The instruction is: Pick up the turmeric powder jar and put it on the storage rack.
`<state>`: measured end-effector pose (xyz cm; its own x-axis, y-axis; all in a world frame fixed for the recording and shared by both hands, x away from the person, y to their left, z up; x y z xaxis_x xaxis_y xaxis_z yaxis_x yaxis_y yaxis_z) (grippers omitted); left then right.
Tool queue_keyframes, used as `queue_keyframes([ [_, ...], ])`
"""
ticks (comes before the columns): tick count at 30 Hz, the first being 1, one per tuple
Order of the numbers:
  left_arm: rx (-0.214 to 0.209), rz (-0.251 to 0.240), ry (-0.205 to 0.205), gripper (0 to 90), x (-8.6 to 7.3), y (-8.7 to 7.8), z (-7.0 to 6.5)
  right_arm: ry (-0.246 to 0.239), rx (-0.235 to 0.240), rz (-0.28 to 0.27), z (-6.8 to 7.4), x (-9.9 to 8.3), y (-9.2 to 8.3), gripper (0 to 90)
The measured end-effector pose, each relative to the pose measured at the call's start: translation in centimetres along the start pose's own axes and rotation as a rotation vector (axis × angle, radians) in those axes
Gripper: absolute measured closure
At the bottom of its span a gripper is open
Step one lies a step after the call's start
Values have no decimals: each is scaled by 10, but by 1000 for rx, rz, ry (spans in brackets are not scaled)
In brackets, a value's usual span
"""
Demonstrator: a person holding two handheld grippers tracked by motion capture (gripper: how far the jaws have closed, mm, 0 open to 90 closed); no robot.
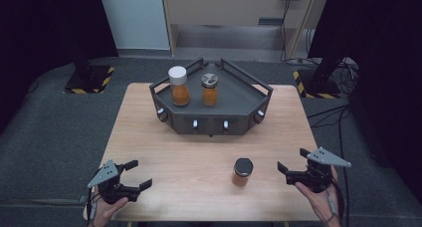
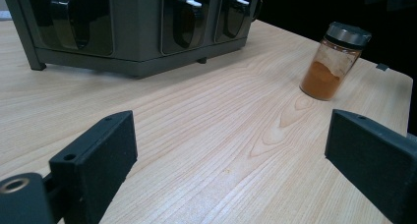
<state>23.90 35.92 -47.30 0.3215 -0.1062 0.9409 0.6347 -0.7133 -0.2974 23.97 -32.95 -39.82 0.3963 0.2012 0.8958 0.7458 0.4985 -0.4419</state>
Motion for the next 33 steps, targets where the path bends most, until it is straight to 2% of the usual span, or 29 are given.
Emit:
queue_keyframes([
  [6, 0, 2, -3, 45, 0, 0, 0, -8, 29, 3, 3, -15, -3, 29],
  [11, -1, 3, -5, 45, 0, 1, 1, -17, 32, 3, 4, -30, -1, 30],
  [14, -2, 6, -3, 45, 0, 2, 1, -11, 18, 12, 4, -34, 0, 34],
  [17, -8, 6, 2, 45, 0, 2, 0, 28, 46, -2, -1, -40, 0, 35],
  [18, -10, 5, 4, 45, 0, 2, 0, 26, 44, -9, -1, -42, 0, 35],
  [22, -16, 2, 10, 45, 1, 2, 0, 27, 80, -40, -5, -47, -1, 36],
  [25, -15, -6, 6, 45, 0, 1, 0, 12, 83, -47, -4, -48, 0, 37],
  [33, -18, -5, 13, 45, 1, 1, 0, 8, 77, -46, -4, -49, 0, 35],
])
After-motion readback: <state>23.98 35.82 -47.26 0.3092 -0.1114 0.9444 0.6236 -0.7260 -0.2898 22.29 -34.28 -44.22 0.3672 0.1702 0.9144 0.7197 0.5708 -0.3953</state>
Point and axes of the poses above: each handheld gripper's, and its own axes: y roughly forward along the jaws, x roughly out of its top, z roughly to its left, the point moved 5 cm from there along y, roughly forward along the jaws, and after that the axes turned 2 degrees about x, right-handed, at the moved point
